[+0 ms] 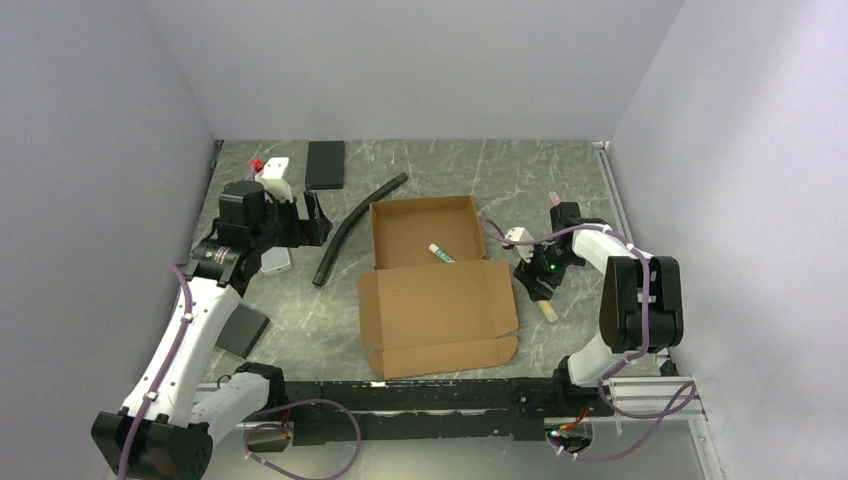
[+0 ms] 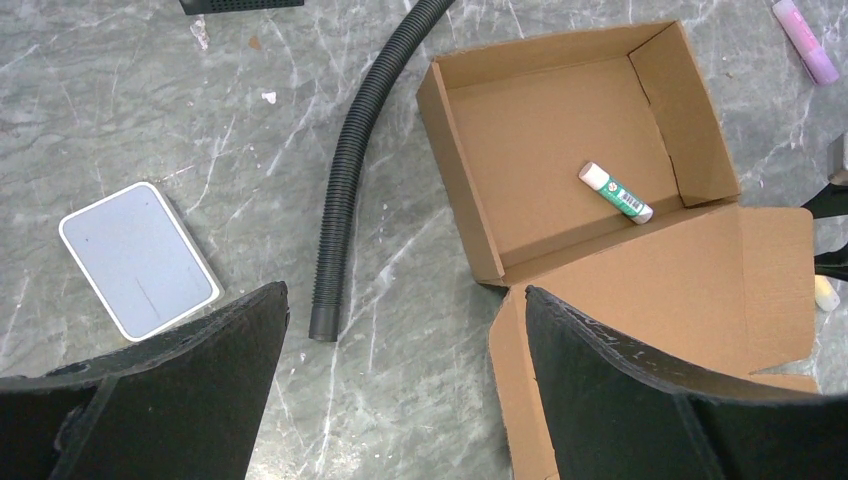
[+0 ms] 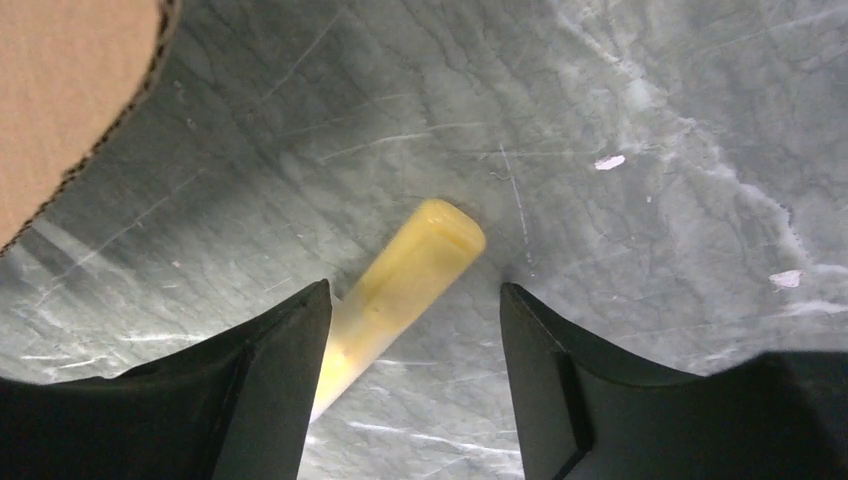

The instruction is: Fold the paper box

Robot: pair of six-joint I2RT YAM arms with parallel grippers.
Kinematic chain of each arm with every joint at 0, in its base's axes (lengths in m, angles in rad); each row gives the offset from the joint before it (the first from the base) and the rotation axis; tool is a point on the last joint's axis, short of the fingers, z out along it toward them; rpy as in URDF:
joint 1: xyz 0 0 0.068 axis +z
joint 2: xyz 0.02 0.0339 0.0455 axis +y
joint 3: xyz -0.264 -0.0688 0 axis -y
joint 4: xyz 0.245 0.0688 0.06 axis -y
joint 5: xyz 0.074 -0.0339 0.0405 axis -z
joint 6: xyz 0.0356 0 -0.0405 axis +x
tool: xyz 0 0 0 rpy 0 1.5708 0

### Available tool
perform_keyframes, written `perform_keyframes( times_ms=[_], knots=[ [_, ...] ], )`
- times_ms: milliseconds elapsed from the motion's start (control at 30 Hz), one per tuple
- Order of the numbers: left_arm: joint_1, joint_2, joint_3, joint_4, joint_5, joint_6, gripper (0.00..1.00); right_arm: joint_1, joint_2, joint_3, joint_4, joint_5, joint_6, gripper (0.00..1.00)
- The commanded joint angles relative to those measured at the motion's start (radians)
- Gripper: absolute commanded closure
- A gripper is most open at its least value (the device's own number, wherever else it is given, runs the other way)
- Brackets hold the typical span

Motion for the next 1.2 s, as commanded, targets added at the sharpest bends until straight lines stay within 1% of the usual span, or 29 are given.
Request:
perform_keyframes(
  times_ms=[0,67,167,233,300,333,433,600,833,1000,1067,1167],
  knots=[
    [0.005,-0.027,-0.006,0.039,-0.006,-0.001,0.08,0.009,0.038,-0.003,0.011,0.074,0.031,0.37],
    [0.005,-0.029,-0.006,0.039,-0.006,-0.002,0.08,0.009,0.057,0.003,0.006,0.087,0.037,0.41],
    [0.006,-0.028,-0.006,0.039,-0.006,-0.002,0.08,0.009,0.078,0.013,0.010,0.116,0.057,0.52],
    [0.007,-0.029,-0.006,0.040,-0.006,-0.002,0.08,0.009,0.087,0.022,0.027,0.150,0.082,0.64],
    [0.007,-0.031,-0.006,0.040,-0.006,-0.001,0.08,0.009,0.090,0.035,0.044,0.177,0.109,0.77],
    [0.007,-0.031,-0.006,0.040,-0.006,-0.001,0.08,0.009,0.088,0.042,0.052,0.182,0.122,0.86],
    [0.007,-0.034,-0.006,0.040,-0.008,0.000,0.08,0.009,0.078,0.063,0.065,0.175,0.150,1.00],
    [0.007,-0.035,-0.008,0.041,-0.008,-0.001,0.08,-0.013,0.035,0.084,0.067,0.110,0.157,1.00],
    [0.008,-0.038,-0.006,0.043,0.000,-0.002,0.08,-0.026,-0.082,0.122,0.087,-0.025,0.164,1.00],
    [0.008,-0.044,-0.009,0.044,-0.009,0.000,0.08,-0.020,-0.141,0.198,0.076,-0.122,0.146,1.00],
    [0.008,-0.044,-0.009,0.044,-0.008,0.000,0.08,0.005,-0.153,0.243,0.049,-0.162,0.115,1.00],
    [0.010,-0.044,-0.009,0.044,-0.006,0.000,0.08,0.105,-0.144,0.327,-0.004,-0.162,0.065,1.00]
  ],
)
